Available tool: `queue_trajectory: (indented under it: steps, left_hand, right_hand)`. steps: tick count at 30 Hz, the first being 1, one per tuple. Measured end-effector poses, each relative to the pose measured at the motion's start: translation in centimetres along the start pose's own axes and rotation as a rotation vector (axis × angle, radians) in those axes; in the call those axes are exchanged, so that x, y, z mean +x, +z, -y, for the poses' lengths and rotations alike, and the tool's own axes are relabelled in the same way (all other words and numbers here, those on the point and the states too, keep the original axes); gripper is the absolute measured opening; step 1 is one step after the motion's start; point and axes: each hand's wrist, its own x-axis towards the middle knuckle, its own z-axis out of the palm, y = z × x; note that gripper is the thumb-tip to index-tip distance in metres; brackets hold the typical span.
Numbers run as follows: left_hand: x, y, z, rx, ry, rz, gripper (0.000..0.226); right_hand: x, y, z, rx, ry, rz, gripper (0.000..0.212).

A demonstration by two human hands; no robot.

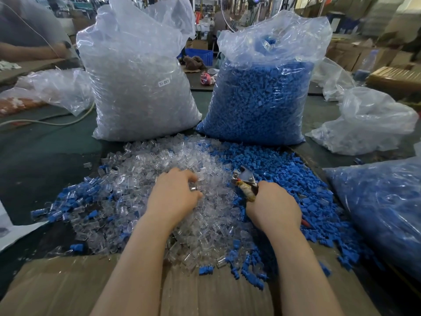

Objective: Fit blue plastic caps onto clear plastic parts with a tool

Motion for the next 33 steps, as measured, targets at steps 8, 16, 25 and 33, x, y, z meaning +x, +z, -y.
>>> queue_trajectory:
  steps: [8,16,25,33]
  left_hand:
    - [0.3,0.0,0.4,-0.068,-0.007,-0.056,0.017]
    - [0.3,-0.1,0.8,-0.038,-0.002,-0.057,0.018]
    - [0.0,-0.8,0.3,-0.554,0.020,-0.131,0.021]
    - [-0.5,-0.4,-2.1,-0.808,0.113,0.085,0.021]
  right_hand:
    - [0.1,-0.3,-0.2,-0.035,0.012,0.006,0.026]
    - [0.0,-0.4,0.1,-0.015,0.007,0.045,0.022]
    - [0.1,-0.5,-0.1,0.214,-0.052,-0.058,0.019]
    - [-0.1,-1.2,0.6,0.830,-0.132,-0.001,0.011]
